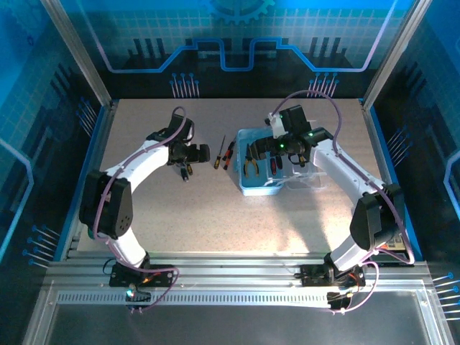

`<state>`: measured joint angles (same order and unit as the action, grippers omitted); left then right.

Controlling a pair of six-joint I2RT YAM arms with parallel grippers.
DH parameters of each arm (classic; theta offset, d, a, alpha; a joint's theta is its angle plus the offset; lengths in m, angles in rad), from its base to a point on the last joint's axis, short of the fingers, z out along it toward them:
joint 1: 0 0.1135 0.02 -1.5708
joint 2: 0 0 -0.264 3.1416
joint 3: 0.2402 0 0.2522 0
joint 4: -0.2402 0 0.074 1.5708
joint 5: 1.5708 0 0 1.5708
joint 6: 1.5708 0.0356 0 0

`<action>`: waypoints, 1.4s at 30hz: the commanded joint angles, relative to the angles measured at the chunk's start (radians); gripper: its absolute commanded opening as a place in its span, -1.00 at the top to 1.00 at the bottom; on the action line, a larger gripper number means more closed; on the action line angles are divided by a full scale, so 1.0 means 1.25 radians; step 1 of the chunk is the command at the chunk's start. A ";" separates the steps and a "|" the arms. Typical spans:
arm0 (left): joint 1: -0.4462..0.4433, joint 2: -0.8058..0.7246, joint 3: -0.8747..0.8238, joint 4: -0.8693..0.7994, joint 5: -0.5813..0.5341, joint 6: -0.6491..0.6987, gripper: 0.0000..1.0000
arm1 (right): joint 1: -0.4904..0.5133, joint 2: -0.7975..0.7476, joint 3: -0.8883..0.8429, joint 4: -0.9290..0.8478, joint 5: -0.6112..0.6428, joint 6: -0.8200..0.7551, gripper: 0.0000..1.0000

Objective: Pack the tool kit

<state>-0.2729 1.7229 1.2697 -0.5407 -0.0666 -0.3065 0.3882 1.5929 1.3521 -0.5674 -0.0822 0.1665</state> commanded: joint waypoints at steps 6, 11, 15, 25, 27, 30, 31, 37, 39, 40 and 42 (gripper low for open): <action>-0.014 0.087 0.039 -0.014 -0.016 0.009 -0.87 | 0.007 -0.028 -0.006 -0.017 -0.011 -0.018 -0.99; -0.014 0.119 0.046 -0.016 -0.024 0.006 -0.75 | 0.007 -0.030 -0.013 -0.018 -0.010 -0.022 -0.99; -0.009 0.134 0.050 -0.013 -0.027 -0.002 -0.67 | 0.007 -0.028 -0.017 -0.016 -0.012 -0.023 -0.99; 0.019 0.171 0.058 -0.018 -0.034 -0.003 -0.36 | 0.005 -0.030 -0.026 -0.011 -0.016 -0.026 -0.99; 0.020 0.184 0.065 -0.022 -0.039 0.000 -0.33 | 0.005 -0.029 -0.027 -0.011 -0.017 -0.026 -0.99; 0.020 0.200 0.077 -0.024 -0.041 0.002 -0.28 | 0.005 -0.030 -0.028 -0.011 -0.018 -0.025 -0.99; 0.019 0.205 0.082 -0.024 -0.042 0.003 -0.26 | 0.005 -0.030 -0.028 -0.012 -0.018 -0.025 -0.99; 0.020 0.233 0.109 -0.039 -0.055 0.011 0.00 | 0.004 -0.030 -0.028 -0.014 -0.017 -0.025 -0.99; 0.020 0.242 0.115 -0.045 -0.063 0.014 0.05 | 0.005 -0.030 -0.028 -0.014 -0.017 -0.026 -0.99; 0.019 0.246 0.118 -0.048 -0.066 0.016 0.11 | 0.004 -0.029 -0.028 -0.013 -0.016 -0.025 -0.99; 0.020 0.255 0.123 -0.054 -0.071 0.019 0.17 | 0.005 -0.028 -0.028 -0.013 -0.018 -0.026 -0.99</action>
<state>-0.2531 2.0121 1.3930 -0.5674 -0.1280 -0.3031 0.3882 1.5818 1.3258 -0.5686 -0.0864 0.1513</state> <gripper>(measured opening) 0.424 0.996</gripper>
